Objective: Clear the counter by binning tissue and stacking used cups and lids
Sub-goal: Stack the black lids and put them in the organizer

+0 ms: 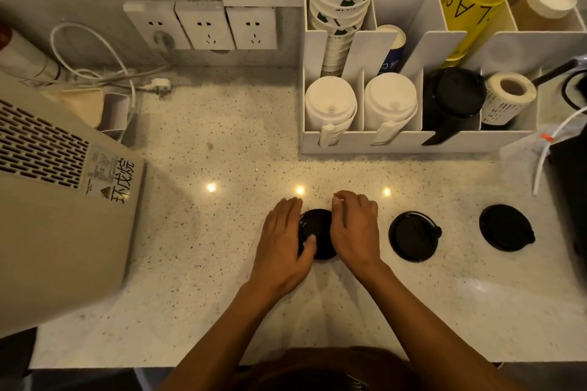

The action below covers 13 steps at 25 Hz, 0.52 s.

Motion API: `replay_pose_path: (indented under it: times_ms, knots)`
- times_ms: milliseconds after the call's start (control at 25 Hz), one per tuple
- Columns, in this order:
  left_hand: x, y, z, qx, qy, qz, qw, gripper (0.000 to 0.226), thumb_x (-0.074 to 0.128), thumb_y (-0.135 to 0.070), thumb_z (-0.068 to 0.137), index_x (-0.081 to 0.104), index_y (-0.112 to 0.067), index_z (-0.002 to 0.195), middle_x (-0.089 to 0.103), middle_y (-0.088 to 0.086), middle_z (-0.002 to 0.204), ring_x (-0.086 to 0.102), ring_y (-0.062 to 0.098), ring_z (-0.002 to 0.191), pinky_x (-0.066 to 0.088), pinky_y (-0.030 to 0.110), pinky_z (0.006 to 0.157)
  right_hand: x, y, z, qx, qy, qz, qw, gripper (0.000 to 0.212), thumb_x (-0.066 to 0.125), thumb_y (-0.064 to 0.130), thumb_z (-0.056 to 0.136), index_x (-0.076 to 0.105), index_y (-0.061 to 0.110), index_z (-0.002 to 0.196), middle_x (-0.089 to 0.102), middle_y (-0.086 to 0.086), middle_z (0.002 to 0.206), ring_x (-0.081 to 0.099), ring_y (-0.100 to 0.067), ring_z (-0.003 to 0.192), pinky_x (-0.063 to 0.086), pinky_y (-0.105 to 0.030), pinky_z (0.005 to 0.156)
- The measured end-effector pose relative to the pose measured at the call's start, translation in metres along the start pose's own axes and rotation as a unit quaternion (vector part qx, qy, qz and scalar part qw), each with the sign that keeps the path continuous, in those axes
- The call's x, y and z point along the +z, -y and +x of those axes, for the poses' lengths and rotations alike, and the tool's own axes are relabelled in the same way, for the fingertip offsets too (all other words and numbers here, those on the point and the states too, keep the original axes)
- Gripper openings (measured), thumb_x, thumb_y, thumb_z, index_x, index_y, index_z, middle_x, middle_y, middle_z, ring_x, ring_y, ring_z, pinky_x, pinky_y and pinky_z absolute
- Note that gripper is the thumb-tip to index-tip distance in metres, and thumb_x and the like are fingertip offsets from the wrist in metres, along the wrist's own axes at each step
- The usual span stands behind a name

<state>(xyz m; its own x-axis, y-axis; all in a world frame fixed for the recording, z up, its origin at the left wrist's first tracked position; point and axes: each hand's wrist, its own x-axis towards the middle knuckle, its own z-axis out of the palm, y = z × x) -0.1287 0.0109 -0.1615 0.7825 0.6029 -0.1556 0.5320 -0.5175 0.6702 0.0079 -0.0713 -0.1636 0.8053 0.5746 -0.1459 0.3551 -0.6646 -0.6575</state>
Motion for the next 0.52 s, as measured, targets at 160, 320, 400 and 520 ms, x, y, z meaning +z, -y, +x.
replay_pose_path:
  times_ms: [160, 320, 400, 520]
  knots:
    - [0.014, -0.014, 0.024, 0.003, 0.019, 0.111, 0.994, 0.06, 0.016, -0.036, 0.101, 0.022, -0.016, 0.158, 0.021, 0.005, 0.166, 0.009, 0.02, 0.154, 0.013, 0.045, 0.125, 0.02, 0.005, 0.008, -0.01, -0.008, -0.127, 0.992, 0.035, 0.034, 0.034, 0.104, 0.063, 0.016, 0.098, 0.061, -0.005, 0.096, 0.046, -0.022, 0.093, 0.039, -0.038, 0.079]
    - [0.026, -0.007, 0.023, 0.001, 0.03, 0.151, 0.988, 0.06, 0.015, -0.037, 0.102, 0.024, -0.017, 0.157, 0.022, 0.004, 0.166, 0.01, 0.023, 0.155, 0.014, 0.048, 0.124, 0.029, -0.003, 0.008, -0.031, -0.03, -0.149, 0.988, 0.025, 0.044, 0.026, 0.102, 0.063, 0.014, 0.09, 0.059, -0.006, 0.091, 0.048, -0.023, 0.085, 0.036, -0.036, 0.073]
    - [0.027, -0.01, 0.024, -0.006, 0.025, 0.155, 0.988, 0.059, 0.019, -0.036, 0.101, 0.028, -0.016, 0.156, 0.027, 0.006, 0.164, 0.015, 0.025, 0.154, 0.018, 0.05, 0.123, 0.031, -0.005, 0.008, -0.041, -0.042, -0.159, 0.985, 0.024, 0.046, 0.025, 0.101, 0.062, 0.013, 0.088, 0.058, -0.007, 0.089, 0.047, -0.024, 0.083, 0.035, -0.036, 0.071]
    - [0.026, -0.016, 0.026, -0.012, 0.03, 0.161, 0.986, 0.06, 0.018, -0.036, 0.101, 0.027, -0.016, 0.157, 0.025, 0.006, 0.165, 0.014, 0.025, 0.154, 0.017, 0.05, 0.123, 0.031, -0.005, 0.01, -0.049, -0.038, -0.176, 0.982, 0.021, 0.048, 0.024, 0.1, 0.06, 0.013, 0.087, 0.057, -0.007, 0.088, 0.047, -0.024, 0.082, 0.034, -0.035, 0.07]
